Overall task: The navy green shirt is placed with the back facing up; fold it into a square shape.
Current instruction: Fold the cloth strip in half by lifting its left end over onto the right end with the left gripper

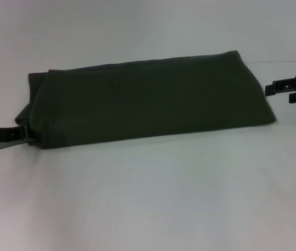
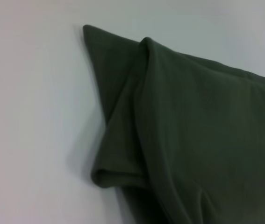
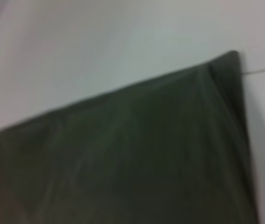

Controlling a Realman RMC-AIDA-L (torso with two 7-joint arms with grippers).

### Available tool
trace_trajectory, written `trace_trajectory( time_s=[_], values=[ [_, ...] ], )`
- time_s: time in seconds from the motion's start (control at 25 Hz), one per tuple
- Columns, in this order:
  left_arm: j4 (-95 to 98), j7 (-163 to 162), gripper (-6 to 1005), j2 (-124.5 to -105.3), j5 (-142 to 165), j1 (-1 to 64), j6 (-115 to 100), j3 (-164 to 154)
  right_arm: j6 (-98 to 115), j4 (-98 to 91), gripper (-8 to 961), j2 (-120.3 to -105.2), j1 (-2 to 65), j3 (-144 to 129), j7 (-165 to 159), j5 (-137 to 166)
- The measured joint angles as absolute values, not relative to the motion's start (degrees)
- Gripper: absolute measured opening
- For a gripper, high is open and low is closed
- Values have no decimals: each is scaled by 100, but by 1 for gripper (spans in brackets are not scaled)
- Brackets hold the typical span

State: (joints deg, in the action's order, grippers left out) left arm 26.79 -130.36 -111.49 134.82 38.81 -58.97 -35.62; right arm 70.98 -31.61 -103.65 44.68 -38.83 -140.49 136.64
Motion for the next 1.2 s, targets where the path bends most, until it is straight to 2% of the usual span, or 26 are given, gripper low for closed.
trace_trajectory(
  time_s=[0.12,0.76,1.2],
  values=[
    [2698,-13038,7,-11142,13482,3896,-5921,-3560,6889,-3147,928,-10394,4622,-4053,-14247,14089],
    [2700,-13043,7,-11144,13473,3902,-6037,-3551,5650,-2790,910,-10950,4737,-4298,-13858,14517],
    [2749,-13045,6,-11140,13473,3902,-6064,-3550,5150,-2567,895,-10987,4759,-4375,-13757,14525]
  ],
)
